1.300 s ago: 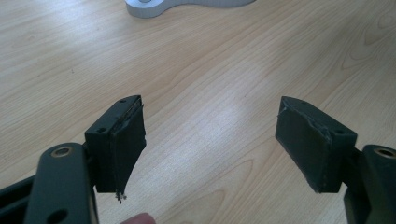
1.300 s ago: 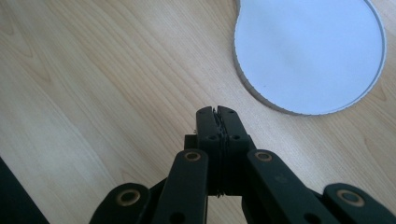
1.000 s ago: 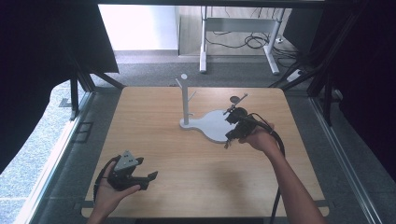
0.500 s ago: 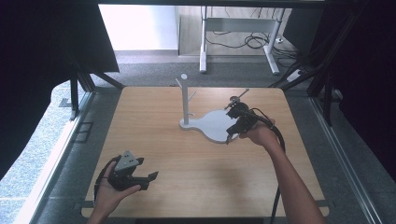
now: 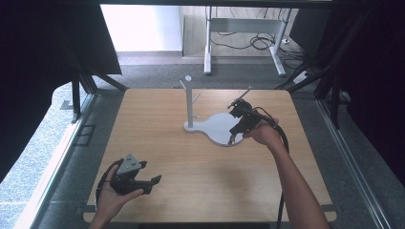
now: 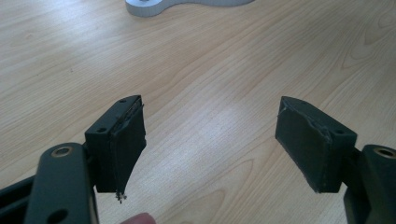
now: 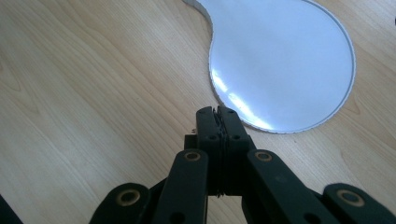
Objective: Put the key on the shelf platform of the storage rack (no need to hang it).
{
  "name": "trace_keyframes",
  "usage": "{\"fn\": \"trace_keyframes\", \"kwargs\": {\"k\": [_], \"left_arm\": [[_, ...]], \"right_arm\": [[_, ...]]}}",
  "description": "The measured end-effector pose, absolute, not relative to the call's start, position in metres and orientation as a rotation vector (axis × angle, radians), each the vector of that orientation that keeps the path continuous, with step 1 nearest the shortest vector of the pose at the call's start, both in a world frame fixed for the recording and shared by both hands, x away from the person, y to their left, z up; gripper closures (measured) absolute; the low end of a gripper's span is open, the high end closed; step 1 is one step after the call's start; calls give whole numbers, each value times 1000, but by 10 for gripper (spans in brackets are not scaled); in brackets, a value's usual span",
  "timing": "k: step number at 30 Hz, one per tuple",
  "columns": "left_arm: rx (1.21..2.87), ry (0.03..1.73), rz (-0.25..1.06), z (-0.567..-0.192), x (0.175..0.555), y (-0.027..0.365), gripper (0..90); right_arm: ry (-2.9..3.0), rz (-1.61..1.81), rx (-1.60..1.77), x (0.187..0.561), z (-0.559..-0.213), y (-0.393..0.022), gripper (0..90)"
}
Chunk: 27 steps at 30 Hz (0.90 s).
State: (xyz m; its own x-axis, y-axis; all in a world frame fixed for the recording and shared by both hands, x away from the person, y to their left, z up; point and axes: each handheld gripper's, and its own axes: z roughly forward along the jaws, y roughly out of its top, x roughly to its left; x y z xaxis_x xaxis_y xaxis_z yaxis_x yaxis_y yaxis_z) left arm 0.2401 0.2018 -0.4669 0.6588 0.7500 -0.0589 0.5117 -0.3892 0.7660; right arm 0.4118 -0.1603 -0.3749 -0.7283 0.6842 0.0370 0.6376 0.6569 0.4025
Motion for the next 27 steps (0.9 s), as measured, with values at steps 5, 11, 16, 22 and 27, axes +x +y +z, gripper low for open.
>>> {"fn": "trace_keyframes", "kwargs": {"k": [5, 11, 16, 22, 27], "left_arm": [[2075, 978, 381, -467, 240, 202, 245], [2077, 977, 382, -467, 240, 202, 245], [2078, 976, 381, -467, 240, 202, 245], [2077, 976, 381, -467, 241, 202, 245], [2074, 976, 382, -467, 241, 203, 245]], "right_arm": [[2748, 598, 1116, 416, -374, -160, 887], [2739, 605, 1126, 422, -371, -158, 887], [2729, 613, 1133, 428, -368, -157, 888], [2724, 610, 1148, 435, -366, -154, 888], [2723, 602, 1157, 442, -368, -152, 887]]}}
